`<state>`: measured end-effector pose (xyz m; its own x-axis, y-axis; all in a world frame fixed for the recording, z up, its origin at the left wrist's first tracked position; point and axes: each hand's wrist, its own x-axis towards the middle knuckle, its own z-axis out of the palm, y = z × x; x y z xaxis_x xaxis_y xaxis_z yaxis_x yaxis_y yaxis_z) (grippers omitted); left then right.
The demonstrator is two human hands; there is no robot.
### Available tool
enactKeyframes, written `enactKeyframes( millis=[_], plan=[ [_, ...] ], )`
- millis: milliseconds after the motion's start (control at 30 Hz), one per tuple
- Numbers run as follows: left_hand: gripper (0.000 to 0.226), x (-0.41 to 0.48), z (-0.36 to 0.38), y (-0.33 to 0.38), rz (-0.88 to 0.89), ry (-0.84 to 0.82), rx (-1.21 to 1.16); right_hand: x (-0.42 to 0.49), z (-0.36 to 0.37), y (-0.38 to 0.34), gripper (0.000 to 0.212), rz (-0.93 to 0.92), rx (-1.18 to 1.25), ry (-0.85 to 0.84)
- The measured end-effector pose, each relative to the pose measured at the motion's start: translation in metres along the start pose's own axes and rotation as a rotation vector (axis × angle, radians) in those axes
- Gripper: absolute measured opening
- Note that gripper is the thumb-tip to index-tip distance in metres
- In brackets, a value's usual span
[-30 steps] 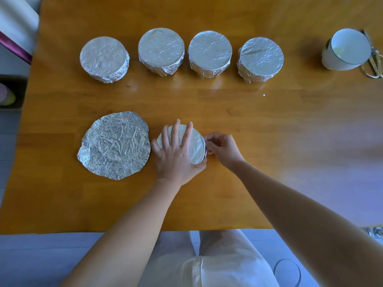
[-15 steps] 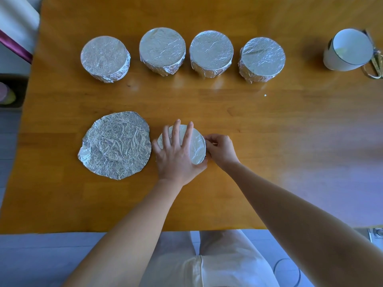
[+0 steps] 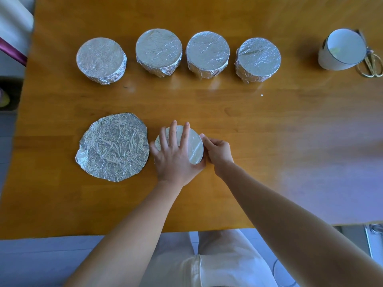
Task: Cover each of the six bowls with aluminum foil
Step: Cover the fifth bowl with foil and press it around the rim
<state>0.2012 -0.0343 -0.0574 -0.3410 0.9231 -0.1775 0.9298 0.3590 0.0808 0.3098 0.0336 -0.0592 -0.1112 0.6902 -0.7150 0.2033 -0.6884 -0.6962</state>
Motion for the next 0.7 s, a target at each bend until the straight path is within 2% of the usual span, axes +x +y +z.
enactKeyframes(
  millis=[233,467,567,700],
  plan=[
    [0.111,0.000,0.000,0.001,-0.004,-0.006,0.001,-0.001,0.002,-0.002,0.033,0.042,-0.039,0.033],
    [0.112,0.000,0.001,0.002,-0.021,-0.011,0.021,0.006,0.003,-0.012,0.025,0.218,0.019,0.045],
    [0.115,0.000,0.001,0.002,-0.010,-0.014,0.020,0.007,0.006,-0.008,0.031,0.224,0.009,0.086],
    [0.114,-0.001,0.000,0.002,-0.010,-0.010,-0.012,0.002,0.005,-0.003,0.027,0.168,-0.012,0.105]
  ],
)
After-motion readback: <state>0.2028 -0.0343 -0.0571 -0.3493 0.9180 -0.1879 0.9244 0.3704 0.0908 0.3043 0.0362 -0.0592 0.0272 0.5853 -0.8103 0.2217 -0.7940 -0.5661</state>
